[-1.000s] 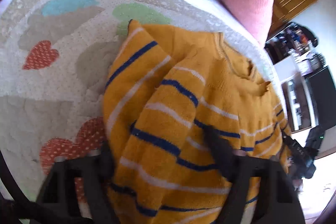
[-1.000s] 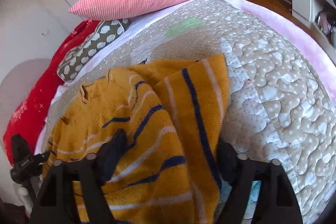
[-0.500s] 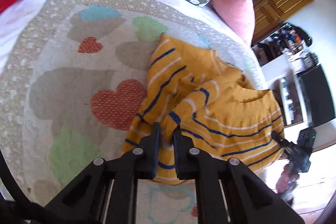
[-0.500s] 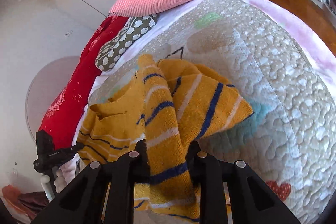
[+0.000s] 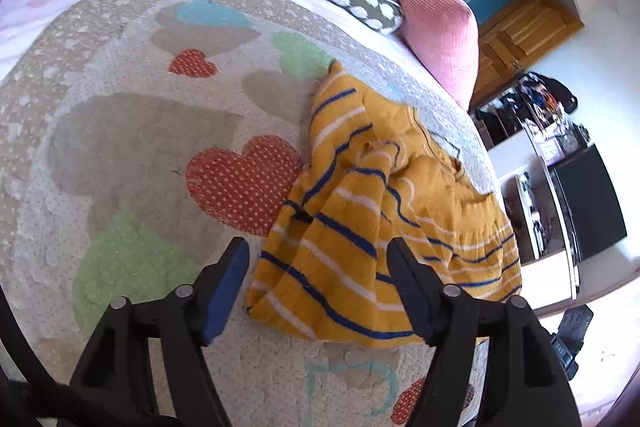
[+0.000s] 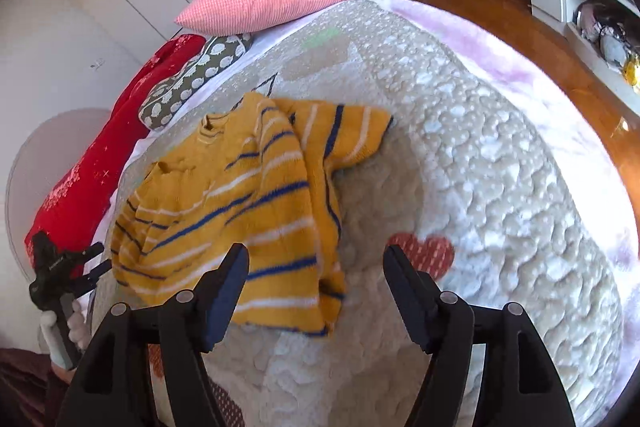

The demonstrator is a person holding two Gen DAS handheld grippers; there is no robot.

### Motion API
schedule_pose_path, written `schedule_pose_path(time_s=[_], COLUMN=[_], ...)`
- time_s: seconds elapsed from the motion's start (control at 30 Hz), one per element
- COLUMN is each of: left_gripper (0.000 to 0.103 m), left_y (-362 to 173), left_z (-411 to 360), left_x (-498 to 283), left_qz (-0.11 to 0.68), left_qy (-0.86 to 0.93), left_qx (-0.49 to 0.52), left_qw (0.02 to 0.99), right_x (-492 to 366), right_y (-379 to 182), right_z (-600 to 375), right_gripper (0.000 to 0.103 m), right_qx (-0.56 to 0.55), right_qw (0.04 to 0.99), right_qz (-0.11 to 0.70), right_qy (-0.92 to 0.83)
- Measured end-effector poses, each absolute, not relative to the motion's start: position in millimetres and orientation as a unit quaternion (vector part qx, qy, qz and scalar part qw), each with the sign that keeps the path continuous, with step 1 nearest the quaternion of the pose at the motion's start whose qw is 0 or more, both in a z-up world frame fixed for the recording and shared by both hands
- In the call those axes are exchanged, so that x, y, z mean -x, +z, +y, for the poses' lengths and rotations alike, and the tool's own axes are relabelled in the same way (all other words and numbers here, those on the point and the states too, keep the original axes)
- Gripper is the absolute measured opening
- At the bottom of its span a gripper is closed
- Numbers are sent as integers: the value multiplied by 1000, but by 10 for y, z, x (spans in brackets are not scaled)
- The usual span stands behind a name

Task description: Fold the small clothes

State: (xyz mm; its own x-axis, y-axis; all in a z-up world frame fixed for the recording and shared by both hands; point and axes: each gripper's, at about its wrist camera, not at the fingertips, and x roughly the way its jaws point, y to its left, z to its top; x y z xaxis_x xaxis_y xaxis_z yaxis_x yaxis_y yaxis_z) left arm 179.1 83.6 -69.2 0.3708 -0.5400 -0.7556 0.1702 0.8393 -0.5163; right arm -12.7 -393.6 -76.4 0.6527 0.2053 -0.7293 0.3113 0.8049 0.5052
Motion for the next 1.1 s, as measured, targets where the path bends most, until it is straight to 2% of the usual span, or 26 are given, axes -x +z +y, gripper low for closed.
schedule_pose_path(time_s=[0.13,0.23,0.33,0.4,0.43,0.47,0.5,0.53,0.77,0.9,1.0,1.03,1.1], left_gripper=[74,82,82,50,17,13,11,8,9,18,28,32,36], left_y=[-894,-945,-1022,-1011,-987,-963,-907,-837,-470,-631,-675,-643,-495], left_z=[590,335,138,67,59,82,116,139,395,478,641,680,707], left_x=[-1825,-1930,-2044,-2061,-2061,-2048,-2012,-1961,-1347,-1199,-1128,-1094,-1022], left_qz=[532,529,541,556,564,574,576,576,569,565,562,553,526], left_qy=[-246,-256,-237,-200,-203,-207,-200,-199,-193,-180,-179,-187,-191], left_qx=[161,150,146,125,123,132,134,128,132,141,167,172,151], left_qw=[794,795,794,797,790,781,781,782,789,793,790,794,815], right_x=[311,163,-131,-341,-440,-519,-574,-607,-245,-4,200,289,431], right_y=[-977,-1108,-1102,-1118,-1118,-1107,-1097,-1097,-793,-853,-899,-855,-709], right_z=[-3707,-3560,-3486,-3434,-3396,-3364,-3367,-3391,-3512,-3568,-3651,-3671,-3695], right_gripper=[74,81,83,84,77,53,38,29,14,14,27,36,41], right_qx=[-355,-366,-370,-366,-352,-338,-336,-356,-383,-354,-335,-326,-299], right_qw=[841,840,848,850,854,857,856,845,832,839,844,849,864], right_qz=[408,401,381,378,382,388,393,399,396,413,420,415,403], right_qy=[4,-1,-2,-16,-25,-30,-24,1,54,25,-5,-14,-36])
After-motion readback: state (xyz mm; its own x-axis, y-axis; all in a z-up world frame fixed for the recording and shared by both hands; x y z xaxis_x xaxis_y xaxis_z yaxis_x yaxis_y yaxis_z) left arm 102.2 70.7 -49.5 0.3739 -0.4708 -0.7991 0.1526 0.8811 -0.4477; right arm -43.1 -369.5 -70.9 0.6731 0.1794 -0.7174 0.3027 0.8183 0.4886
